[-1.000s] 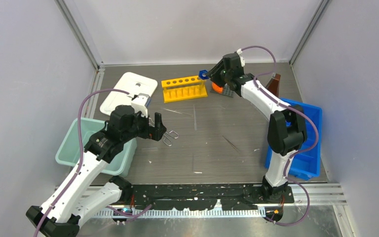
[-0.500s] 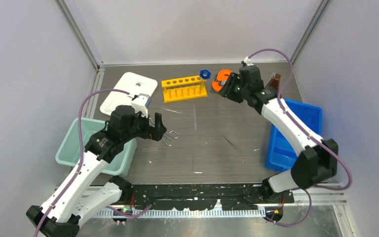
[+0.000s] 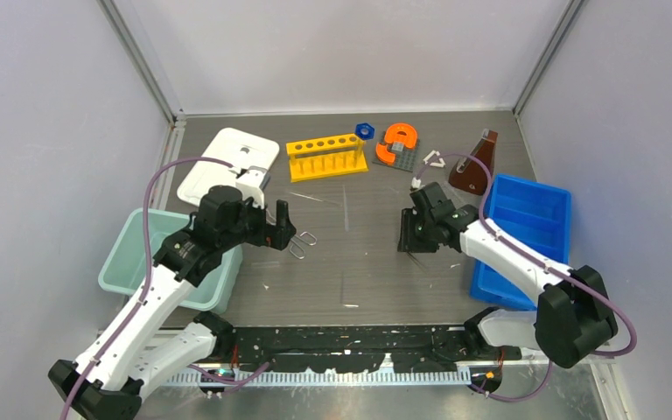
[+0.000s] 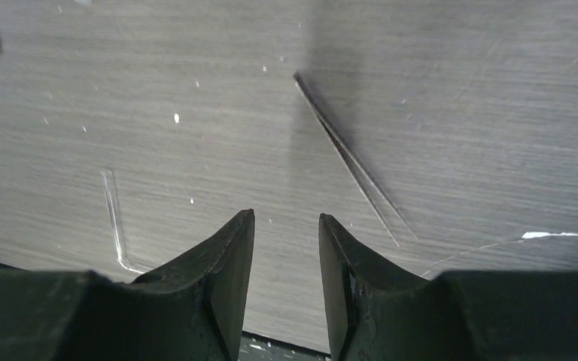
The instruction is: Organize the chemistry lab equipment
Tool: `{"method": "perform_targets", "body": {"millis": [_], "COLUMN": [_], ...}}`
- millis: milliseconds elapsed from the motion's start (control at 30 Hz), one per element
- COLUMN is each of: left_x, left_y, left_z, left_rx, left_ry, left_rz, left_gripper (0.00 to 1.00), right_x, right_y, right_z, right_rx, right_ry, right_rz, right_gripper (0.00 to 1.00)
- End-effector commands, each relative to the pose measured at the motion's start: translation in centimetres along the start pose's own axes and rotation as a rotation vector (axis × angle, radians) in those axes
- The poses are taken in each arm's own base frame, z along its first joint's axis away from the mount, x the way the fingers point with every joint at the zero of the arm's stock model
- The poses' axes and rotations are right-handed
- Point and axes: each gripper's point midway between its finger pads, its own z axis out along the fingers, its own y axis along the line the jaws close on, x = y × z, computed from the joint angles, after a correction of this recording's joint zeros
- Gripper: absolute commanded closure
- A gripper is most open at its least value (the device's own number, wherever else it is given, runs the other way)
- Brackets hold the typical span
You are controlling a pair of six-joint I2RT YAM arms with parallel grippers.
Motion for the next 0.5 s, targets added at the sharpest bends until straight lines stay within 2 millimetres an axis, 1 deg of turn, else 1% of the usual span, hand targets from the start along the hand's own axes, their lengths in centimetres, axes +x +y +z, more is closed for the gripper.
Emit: {"method": "perform_targets", "body": {"millis": [0,33,200,300,367,467], "left_x": [-0.6,-0.5,-0.5,-0.6,-0.6,-0.8], "left_y": [-0.1,-0.1,0.0,0.0,0.0,0.1], "left_z": [0.2,0.2,0.2,0.1,0.0,-0.2], "left_rx": [0.003,0.003,-0.001,-0.002,-0.003,-0.009], "left_ry": [-0.018,-0.016,-0.018,-0.023,-0.025,-0.035], "left_rz": [0.016,0.016,0.017,0.017,0.017,0.017], "left_gripper": [0.00,0.00,0.00,0.00,0.00,0.00], "right_x": [0.5,0.7,0.1,0.0,0.0,0.4], "right_y": [0.4,0.3,-0.9,-1.8,-2.1,-2.2], "right_z": [0.2,0.5,1.5,2.5,3.3,4.3], "right_rx": [-0.004,0.002,0.085,0.137,0.157,0.169], "right_ry": [-0.013,-0.001,-0.033,-0.035,-0.022,0.011], "right_rz": [-0.054,-0.056,-0.078,-0.085,-0.087,-0.083], "right_gripper": [0.55,0.54,0.52,0.49,0.47,0.46]}}
